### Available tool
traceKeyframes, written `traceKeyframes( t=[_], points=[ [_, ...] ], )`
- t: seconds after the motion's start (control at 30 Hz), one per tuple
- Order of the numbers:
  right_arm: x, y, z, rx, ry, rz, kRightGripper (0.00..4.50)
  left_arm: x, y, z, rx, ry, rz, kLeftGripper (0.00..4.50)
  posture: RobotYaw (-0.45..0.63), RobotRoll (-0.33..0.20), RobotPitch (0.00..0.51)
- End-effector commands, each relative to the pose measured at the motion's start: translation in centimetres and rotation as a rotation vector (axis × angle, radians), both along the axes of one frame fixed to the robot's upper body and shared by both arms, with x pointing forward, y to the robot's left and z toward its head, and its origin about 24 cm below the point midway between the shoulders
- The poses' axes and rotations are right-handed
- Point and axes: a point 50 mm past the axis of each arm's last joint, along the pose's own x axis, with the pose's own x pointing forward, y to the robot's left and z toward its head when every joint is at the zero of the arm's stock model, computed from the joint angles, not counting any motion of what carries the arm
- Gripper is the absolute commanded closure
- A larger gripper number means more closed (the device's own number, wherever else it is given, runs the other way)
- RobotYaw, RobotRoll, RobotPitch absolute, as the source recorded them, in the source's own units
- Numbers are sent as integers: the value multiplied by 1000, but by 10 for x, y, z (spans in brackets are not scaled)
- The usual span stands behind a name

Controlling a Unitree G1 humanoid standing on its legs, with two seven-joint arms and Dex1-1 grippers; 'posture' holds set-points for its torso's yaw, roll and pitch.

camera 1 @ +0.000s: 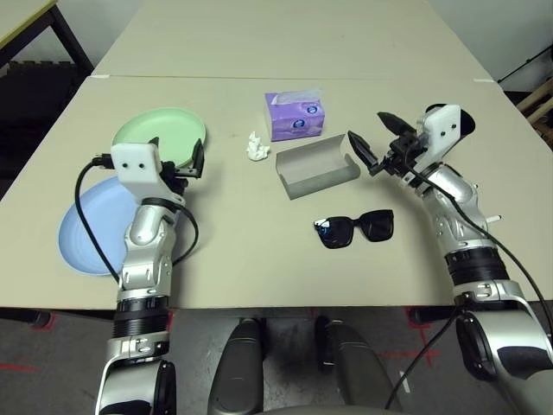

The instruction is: Organize and tidy the items on the table.

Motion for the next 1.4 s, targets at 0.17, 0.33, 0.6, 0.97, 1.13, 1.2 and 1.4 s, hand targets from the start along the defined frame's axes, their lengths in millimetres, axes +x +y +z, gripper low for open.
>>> traceKeyframes(
  t=[0.17, 0.33, 0.6, 0.97, 1.13, 1.2, 1.4],
  points=[
    [-19, 11, -6, 97, 19, -66, 0, -4, 6, -2, -5, 9, 15, 41, 191, 0, 154],
    [-35, -26, -4, 15, 25, -93, 0, -9, 17, -1, -3, 12, 38, 41, 171, 0, 154],
    [-67, -64, -2, 11, 51, -181, 0, -16, 29, -6, -1, 40, 41, 41, 132, 0, 157],
    [-71, -84, -5, -6, 66, -353, 0, -15, 31, -9, -6, 54, 31, 41, 115, 0, 160],
    [-68, -81, -4, -6, 55, -386, 0, -14, 29, -10, -9, 54, 26, 41, 119, 0, 160],
    [-68, -77, -5, -24, 58, -331, 0, -15, 29, -10, -10, 55, 26, 41, 128, 0, 158],
    [-73, -67, 0, -123, 35, -44, 0, -17, 32, -10, -2, 58, 28, 41, 132, 0, 156]
  ],
)
